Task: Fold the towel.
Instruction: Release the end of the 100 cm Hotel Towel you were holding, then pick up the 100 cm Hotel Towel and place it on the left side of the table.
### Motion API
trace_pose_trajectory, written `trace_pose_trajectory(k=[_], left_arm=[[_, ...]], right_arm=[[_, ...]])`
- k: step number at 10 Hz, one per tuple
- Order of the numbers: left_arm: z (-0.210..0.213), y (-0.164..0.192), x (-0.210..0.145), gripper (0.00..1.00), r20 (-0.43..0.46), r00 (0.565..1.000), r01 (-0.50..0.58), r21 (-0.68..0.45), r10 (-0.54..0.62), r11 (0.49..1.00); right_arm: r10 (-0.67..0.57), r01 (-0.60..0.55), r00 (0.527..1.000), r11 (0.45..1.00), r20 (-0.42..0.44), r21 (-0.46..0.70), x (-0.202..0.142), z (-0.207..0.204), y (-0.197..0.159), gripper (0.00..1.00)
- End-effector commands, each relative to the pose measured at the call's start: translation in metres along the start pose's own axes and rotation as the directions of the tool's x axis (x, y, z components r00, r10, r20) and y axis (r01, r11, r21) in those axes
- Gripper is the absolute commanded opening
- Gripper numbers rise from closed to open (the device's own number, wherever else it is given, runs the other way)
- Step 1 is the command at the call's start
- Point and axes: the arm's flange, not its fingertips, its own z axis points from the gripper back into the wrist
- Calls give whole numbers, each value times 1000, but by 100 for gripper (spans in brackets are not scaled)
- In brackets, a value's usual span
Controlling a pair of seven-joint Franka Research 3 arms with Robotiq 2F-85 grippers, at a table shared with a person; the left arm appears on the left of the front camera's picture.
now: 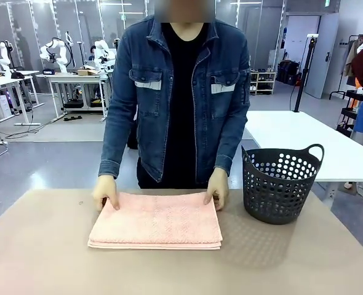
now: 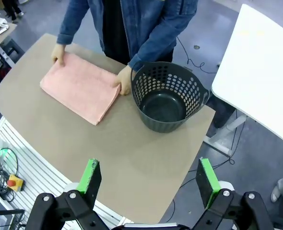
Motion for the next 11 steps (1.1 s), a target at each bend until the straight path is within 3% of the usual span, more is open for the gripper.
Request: trace_pose_trajectory(k=[1,11], left_arm=[[3,0,2,100,-8,1000,4,-3,-5,1000],[3,0,2,100,-8,1000,4,-3,-5,1000]], right_arm=[[-1,1,1000,1000,-3,1,1,2,0,100],[-1,1,1000,1000,-3,1,1,2,0,100]])
